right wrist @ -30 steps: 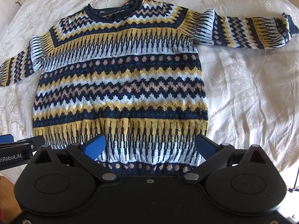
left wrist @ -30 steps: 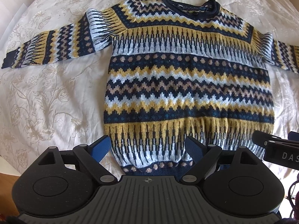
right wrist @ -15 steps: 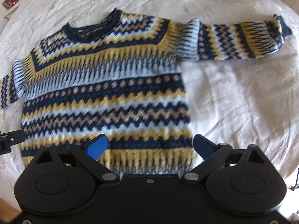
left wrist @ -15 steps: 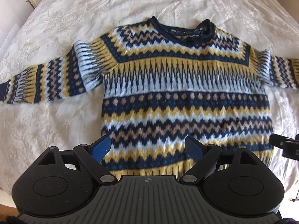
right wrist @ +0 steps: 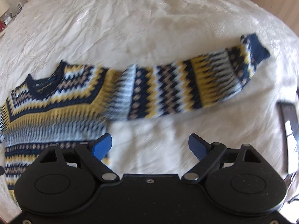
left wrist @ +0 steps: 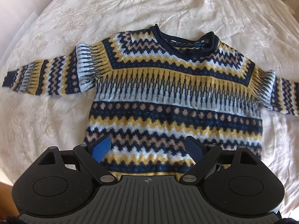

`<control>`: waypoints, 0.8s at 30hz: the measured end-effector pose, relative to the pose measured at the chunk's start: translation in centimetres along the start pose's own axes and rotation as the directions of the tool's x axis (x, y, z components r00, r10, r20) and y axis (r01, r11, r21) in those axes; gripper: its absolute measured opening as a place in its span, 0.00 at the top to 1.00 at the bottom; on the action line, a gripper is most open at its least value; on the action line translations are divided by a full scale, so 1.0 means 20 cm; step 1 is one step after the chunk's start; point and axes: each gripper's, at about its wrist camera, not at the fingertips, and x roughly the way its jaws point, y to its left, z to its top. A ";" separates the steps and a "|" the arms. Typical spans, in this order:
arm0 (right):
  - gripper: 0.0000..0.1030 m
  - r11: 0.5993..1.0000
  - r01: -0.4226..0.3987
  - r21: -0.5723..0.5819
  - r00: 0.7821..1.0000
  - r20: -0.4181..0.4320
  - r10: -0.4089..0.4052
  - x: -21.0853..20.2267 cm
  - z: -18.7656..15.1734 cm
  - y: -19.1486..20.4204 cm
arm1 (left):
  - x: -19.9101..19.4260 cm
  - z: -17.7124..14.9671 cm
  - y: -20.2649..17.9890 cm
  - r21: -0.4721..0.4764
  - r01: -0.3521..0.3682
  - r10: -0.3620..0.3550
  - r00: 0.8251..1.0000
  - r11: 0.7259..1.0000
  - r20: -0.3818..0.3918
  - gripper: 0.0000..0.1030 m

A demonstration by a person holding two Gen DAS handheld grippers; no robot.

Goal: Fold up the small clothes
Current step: 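Move the right gripper to the navy sleeve cuff and close on it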

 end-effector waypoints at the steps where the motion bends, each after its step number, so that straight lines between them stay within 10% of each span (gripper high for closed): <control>1: 0.13 1.000 0.006 -0.003 1.000 0.008 -0.006 0.01 0.07 -0.08 | -0.01 -0.01 -0.03 -0.011 -0.007 0.006 1.000 1.000 -0.002 0.16; 17: 0.33 0.982 0.174 0.074 0.983 0.053 -0.178 0.21 0.64 -1.09 | -0.08 -0.10 -0.36 -0.142 -0.067 0.064 0.998 0.988 -0.029 0.16; 24: 0.30 0.974 0.077 0.213 0.995 0.046 -0.089 0.39 0.70 -1.25 | -0.09 -0.10 -0.36 -0.150 -0.115 0.110 0.993 0.982 -0.042 0.16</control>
